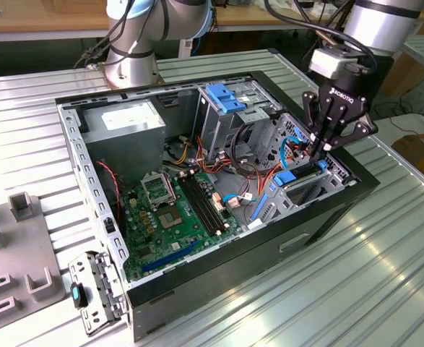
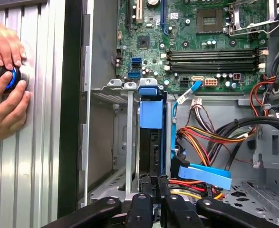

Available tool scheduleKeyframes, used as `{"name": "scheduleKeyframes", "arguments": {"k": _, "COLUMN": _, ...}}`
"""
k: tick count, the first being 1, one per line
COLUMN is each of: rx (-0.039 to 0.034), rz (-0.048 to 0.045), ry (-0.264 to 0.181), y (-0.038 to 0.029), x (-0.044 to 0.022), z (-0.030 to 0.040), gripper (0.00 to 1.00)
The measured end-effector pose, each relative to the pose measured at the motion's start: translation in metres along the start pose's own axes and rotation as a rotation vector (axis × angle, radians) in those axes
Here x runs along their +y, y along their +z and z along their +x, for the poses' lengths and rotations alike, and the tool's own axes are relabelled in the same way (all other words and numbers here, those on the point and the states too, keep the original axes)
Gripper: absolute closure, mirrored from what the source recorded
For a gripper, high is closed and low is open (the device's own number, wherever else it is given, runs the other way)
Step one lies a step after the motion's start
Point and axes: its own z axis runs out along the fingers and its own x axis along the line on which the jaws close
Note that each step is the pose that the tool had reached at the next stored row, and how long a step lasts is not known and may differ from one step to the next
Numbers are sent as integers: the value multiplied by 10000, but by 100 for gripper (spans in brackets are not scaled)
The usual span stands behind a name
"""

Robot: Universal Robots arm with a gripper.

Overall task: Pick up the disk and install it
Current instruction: 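Insert the first disk wire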

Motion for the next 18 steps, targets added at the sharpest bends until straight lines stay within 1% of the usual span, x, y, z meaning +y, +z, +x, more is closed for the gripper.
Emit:
{"name": "scheduleKeyframes", "arguments": {"k": 1, "rx": -128, "rz": 142, "ry": 19, "y": 1, "x": 25, "z": 0, "gripper": 84}}
{"name": "scheduleKeyframes", "arguments": {"k": 2, "rx": -202, "rz": 176, "ry": 19, "y": 3, "x": 35, "z": 1, "gripper": 84}}
{"name": "scheduleKeyframes", "arguments": {"k": 3, "rx": -251, "rz": 200, "ry": 4, "y": 3, "x": 43, "z": 2, "gripper": 84}}
{"name": "scheduleKeyframes", "arguments": {"k": 4, "rx": -274, "rz": 220, "ry": -29, "y": 5, "x": 49, "z": 12, "gripper": 84}}
{"name": "scheduleKeyframes", "arguments": {"k": 7, "rx": -273, "rz": 256, "ry": -82, "y": 15, "x": 76, "z": 49, "gripper": 84}}
{"name": "scheduleKeyframes", "arguments": {"k": 12, "rx": -277, "rz": 278, "ry": -143, "y": 18, "x": 94, "z": 53, "gripper": 84}}
{"name": "scheduleKeyframes", "arguments": {"k": 13, "rx": -280, "rz": 299, "ry": -139, "y": 20, "x": 110, "z": 53, "gripper": 84}}
{"name": "scheduleKeyframes", "arguments": {"k": 16, "rx": -305, "rz": 615, "ry": -85, "y": 22, "x": 126, "z": 52, "gripper": 84}}
{"name": "scheduleKeyframes", "arguments": {"k": 17, "rx": -305, "rz": 676, "ry": -75, "y": 23, "x": 128, "z": 53, "gripper": 84}}
{"name": "scheduleKeyframes", "arguments": {"k": 18, "rx": -305, "rz": 676, "ry": -76, "y": 22, "x": 128, "z": 53, "gripper": 84}}
